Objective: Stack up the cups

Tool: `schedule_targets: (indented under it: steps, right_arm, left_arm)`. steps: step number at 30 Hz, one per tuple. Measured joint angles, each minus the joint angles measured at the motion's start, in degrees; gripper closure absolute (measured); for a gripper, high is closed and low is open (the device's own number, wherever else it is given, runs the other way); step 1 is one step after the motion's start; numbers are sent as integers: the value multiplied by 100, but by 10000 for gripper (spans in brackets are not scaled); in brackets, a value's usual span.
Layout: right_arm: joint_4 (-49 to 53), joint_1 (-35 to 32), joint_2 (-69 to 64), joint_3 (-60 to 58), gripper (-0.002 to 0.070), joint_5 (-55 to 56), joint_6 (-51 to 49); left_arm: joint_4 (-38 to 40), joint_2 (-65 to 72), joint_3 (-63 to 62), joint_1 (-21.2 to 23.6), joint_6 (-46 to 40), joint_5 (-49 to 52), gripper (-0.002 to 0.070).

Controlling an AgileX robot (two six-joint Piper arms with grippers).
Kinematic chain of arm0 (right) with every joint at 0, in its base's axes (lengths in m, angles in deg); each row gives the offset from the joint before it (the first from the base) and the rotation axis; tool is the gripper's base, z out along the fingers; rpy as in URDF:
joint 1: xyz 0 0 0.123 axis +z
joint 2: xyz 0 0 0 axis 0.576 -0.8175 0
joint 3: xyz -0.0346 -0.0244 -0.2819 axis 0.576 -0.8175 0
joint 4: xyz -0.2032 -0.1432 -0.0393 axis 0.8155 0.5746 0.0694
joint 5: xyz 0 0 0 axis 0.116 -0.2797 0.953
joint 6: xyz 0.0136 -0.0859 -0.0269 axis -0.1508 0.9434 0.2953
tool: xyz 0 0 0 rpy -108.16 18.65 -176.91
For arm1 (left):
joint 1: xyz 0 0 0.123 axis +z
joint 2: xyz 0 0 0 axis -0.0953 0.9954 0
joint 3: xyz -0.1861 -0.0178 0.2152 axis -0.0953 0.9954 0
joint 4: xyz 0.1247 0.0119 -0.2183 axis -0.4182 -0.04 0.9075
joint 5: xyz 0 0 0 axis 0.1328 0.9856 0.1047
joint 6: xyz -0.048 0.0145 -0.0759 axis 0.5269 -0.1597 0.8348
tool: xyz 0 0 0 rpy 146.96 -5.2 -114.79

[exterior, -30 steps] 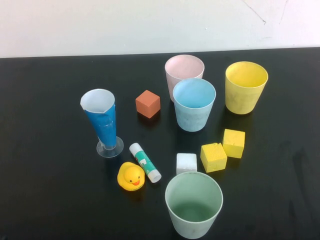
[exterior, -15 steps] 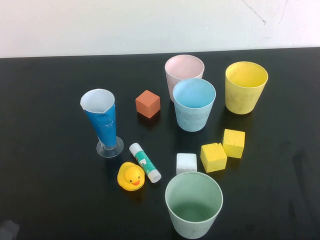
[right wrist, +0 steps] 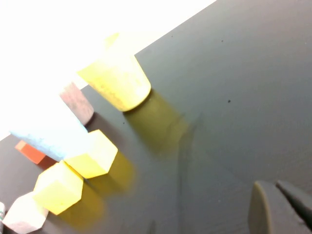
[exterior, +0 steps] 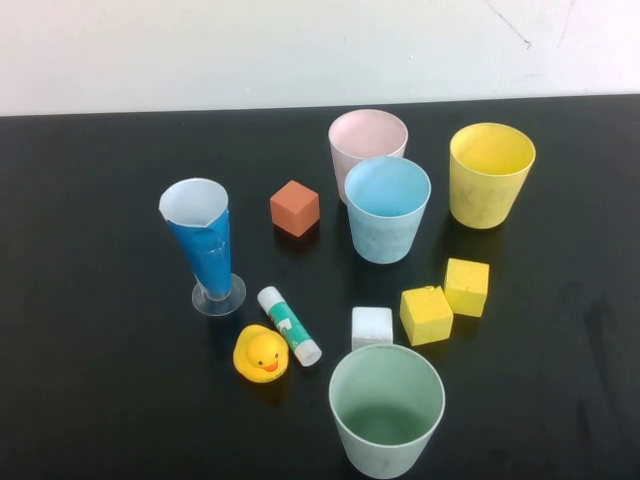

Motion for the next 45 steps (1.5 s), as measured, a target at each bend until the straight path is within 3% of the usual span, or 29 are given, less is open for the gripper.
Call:
schedule_targets:
  steps: [5, 11, 15, 23, 26, 30, 36, 39, 42, 45]
  right_arm:
    - [-11, 0, 0, 0, 679, 0, 87]
    - [-21, 0, 0, 0, 679, -11, 501]
    - [-21, 0, 0, 0, 679, -87, 593]
    - [-32, 0, 0, 0, 679, -445, 770]
    - [-45, 0, 0, 0, 679, -467, 885]
    - [-56, 0, 0, 0, 679, -467, 1005]
    - [-63, 0, 0, 0, 679, -467, 1035]
    - [-63, 0, 0, 0, 679, -467, 1049]
    - [-63, 0, 0, 0, 679, -467, 1059]
    - [-63, 0, 0, 0, 679, -467, 1063]
  left_arm:
    - [-483, 80, -404, 0, -805, 1100, 677]
    - [-2518, 1397, -2286, 0, -1070, 3006, 677]
    - [-3437, 2630, -3684, 0, -1350, 4003, 677]
    - [-3642, 4787, -5771, -108, -2454, 5240, 677]
    - [-3669, 5425, -6223, -485, -2599, 5515, 677]
    - [-4040, 6062, -6656, -1508, -2460, 5557, 677]
    - [-5532, 7058, -7289, -3111, -1197, 5726, 677]
    - [-6173, 7590, -7715, -3646, -770, 6089, 668]
    - [-6302, 8105, -8203, -3926, -599, 6415, 612]
    - [-6258, 8553, -8688, -4001, -562, 6604, 494]
